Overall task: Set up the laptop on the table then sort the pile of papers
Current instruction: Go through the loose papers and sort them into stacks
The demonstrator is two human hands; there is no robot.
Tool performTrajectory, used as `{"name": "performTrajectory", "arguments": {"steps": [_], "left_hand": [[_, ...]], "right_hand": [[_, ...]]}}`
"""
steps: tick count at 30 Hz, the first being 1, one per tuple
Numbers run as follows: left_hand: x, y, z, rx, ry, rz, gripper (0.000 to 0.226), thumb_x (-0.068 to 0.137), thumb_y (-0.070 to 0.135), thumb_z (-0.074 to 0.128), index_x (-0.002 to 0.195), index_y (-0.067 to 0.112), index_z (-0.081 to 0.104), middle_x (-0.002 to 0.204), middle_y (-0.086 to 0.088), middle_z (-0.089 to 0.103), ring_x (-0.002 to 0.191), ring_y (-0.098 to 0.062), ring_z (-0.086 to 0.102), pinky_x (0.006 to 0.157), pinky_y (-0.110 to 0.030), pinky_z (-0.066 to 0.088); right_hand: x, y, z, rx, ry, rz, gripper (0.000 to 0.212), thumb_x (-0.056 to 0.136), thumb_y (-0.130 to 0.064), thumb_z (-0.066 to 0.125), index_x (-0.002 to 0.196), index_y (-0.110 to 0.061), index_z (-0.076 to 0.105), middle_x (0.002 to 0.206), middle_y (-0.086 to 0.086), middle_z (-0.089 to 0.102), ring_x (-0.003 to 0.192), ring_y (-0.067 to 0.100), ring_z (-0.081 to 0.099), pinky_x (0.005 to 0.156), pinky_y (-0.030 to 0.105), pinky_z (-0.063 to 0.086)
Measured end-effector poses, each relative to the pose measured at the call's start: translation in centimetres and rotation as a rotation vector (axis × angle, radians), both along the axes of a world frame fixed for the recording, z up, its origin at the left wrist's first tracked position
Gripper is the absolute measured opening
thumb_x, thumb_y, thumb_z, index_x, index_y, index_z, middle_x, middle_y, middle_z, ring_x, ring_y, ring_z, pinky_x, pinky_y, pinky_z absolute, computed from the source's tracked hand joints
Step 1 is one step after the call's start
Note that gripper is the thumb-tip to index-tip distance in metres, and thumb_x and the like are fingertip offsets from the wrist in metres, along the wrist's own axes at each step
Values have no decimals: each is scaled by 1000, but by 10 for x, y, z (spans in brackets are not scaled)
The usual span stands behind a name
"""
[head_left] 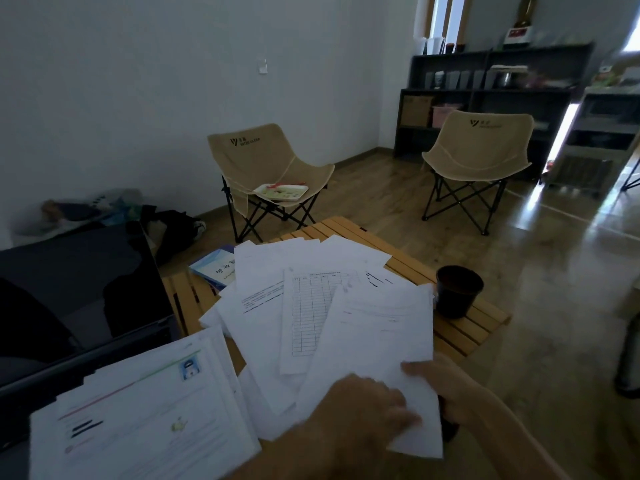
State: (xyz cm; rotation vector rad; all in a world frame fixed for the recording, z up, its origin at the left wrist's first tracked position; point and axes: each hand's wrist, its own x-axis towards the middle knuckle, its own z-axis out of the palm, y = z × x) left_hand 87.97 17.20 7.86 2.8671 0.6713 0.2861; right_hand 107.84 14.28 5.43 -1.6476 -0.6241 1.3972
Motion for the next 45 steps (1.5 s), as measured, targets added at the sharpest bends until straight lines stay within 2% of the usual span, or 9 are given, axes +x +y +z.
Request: {"name": "performTrajectory", "arguments": {"steps": [6,9,14,18,28,33,40,43,45], "left_hand": [[-36,140,-13,-392,-187,974,52,90,41,56,127,5,49,126,-16,55,115,-32,54,96,-42,48],[-35,170,-9,-596,-251,1133,58,82,40,68,122,1,52,123,-13,57,113,-30,55,94,-38,50],[-31,174,-14,-742,-380,1084,10,83,18,69,87,11,63,109,-8,68,86,-22,62,76,-29,55],[-28,159,-12,-381,-335,1066,33,96,23,56,124,7,53,125,-11,61,108,-27,62,83,-35,53],[-92,166,58,79,-632,882,10,102,16,45,99,10,51,84,-3,56,79,-21,60,65,-35,52],[-128,175,93,-168,-879,1005,15,97,19,50,100,7,58,97,-6,58,86,-23,56,73,-36,48],[-58,103,6,-472,-577,656,26,92,19,59,69,16,48,60,1,45,55,-12,38,53,-31,33],[-39,85,-35,-565,-446,544,13,94,25,60,86,15,63,79,2,67,70,-12,62,64,-25,52],[-34,81,-44,-567,-453,545,15,96,29,58,96,16,64,88,4,70,79,-12,67,71,-26,58]], "right_hand": [[5,8,-5,-15,-29,68,25,94,-3,60,118,-5,65,106,15,76,103,38,70,98,57,50],[6,11,-7,-20,-38,63,25,93,-2,61,117,-4,66,108,15,76,102,38,70,94,54,53],[7,15,-12,-42,-94,41,28,90,-3,65,117,-3,65,110,17,73,103,38,68,99,56,50],[4,13,-8,-37,-91,28,25,90,-3,64,116,-3,65,108,16,73,101,36,68,90,49,54],[-1,4,-2,-28,-62,27,32,90,-7,66,121,-6,63,111,15,73,104,36,69,100,56,49],[-6,0,10,-15,-53,22,27,93,-5,63,120,-5,63,108,15,73,101,34,69,86,47,54],[-18,5,20,77,116,-128,48,93,-63,50,117,-23,63,113,8,74,104,32,70,85,47,54],[-18,11,17,132,116,-206,81,61,-84,67,116,-24,62,112,8,69,100,28,65,88,46,52],[-21,12,20,128,72,-204,60,83,-74,56,111,-21,63,104,5,68,93,23,65,81,40,53]]}}
